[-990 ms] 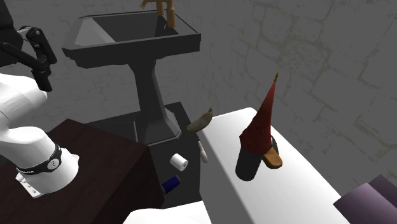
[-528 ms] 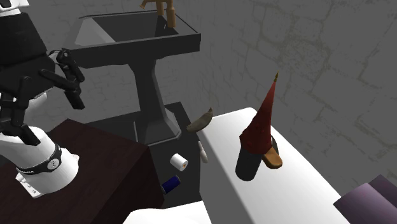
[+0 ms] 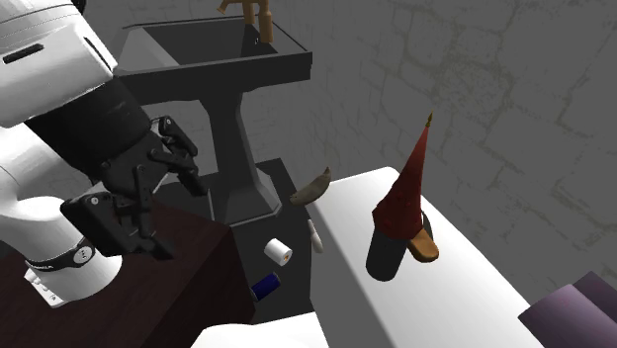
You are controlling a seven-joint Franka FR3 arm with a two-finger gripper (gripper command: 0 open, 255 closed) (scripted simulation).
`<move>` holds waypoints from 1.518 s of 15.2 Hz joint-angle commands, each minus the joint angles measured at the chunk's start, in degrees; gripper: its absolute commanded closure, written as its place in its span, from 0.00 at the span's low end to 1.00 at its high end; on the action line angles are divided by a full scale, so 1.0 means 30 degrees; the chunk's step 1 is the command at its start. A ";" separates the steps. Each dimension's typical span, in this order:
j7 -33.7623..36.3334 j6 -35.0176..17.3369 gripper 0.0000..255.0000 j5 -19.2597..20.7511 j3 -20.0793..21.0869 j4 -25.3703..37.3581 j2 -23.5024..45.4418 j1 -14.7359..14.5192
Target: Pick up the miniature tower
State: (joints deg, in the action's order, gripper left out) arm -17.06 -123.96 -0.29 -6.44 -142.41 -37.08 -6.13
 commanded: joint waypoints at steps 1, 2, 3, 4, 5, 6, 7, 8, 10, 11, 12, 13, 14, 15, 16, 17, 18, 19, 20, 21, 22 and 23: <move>-0.0936 -0.2378 0.00 -0.0678 -0.0531 -0.0244 0.0960 -0.0624; -0.1438 -0.3389 0.00 -0.1083 -0.0804 -0.0264 0.1439 -0.0996; -0.1982 -0.4377 0.00 -0.1532 -0.1100 -0.0245 0.1936 -0.1412; -0.2579 -0.5337 0.00 -0.2041 -0.1414 -0.0187 0.2450 -0.1866; -0.3228 -0.6264 0.00 -0.2607 -0.1766 -0.0089 0.2975 -0.2378; -0.3938 -0.7156 0.00 -0.3239 -0.2157 0.0048 0.3508 -0.2953; -0.4727 -0.8005 0.00 -0.3962 -0.2578 0.0228 0.4049 -0.3578; -0.5599 -0.8806 0.00 -0.4776 -0.3048 0.0450 0.4591 -0.4272; -0.7627 -1.0242 0.00 -0.6721 -0.4160 0.1029 0.5669 -0.5898; -0.8811 -1.0858 0.00 -0.7884 -0.4800 0.1393 0.6202 -0.6822; -1.0115 -1.1393 0.00 -0.9185 -0.5499 0.1811 0.6732 -0.7816; -1.1553 -1.1837 0.00 -1.0639 -0.6244 0.2287 0.7261 -0.8862; -1.3128 -1.2168 0.00 -1.2256 -0.6997 0.2826 0.7796 -0.9909; -1.4796 -1.2384 0.00 -1.3983 -0.7797 0.3424 0.8336 -1.0984; -1.6554 -1.2458 0.00 -1.5833 -0.8522 0.4082 0.8899 -1.1946; -1.8326 -1.2394 0.00 -1.7719 -0.9205 0.4785 0.9481 -1.2815; -2.0062 -1.2186 0.00 -1.9599 -0.9727 0.5518 1.0092 -1.3455; -2.1700 -1.1857 0.00 -2.1404 -1.0086 0.6262 1.0720 -1.3871; -2.3190 -1.1441 0.00 -2.3072 -1.0285 0.6997 1.1348 -1.4073; -2.3421 -1.1362 0.00 -2.3336 -1.0206 0.7116 1.1453 -1.3987; -2.3873 -1.1360 0.00 -2.3823 -1.0212 0.7071 1.1598 -1.3980; -2.4324 -1.1352 0.00 -2.4310 -1.0229 0.7031 1.1745 -1.3982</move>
State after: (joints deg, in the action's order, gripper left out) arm -87.90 -158.17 -70.93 -36.98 -121.47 -2.47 -47.95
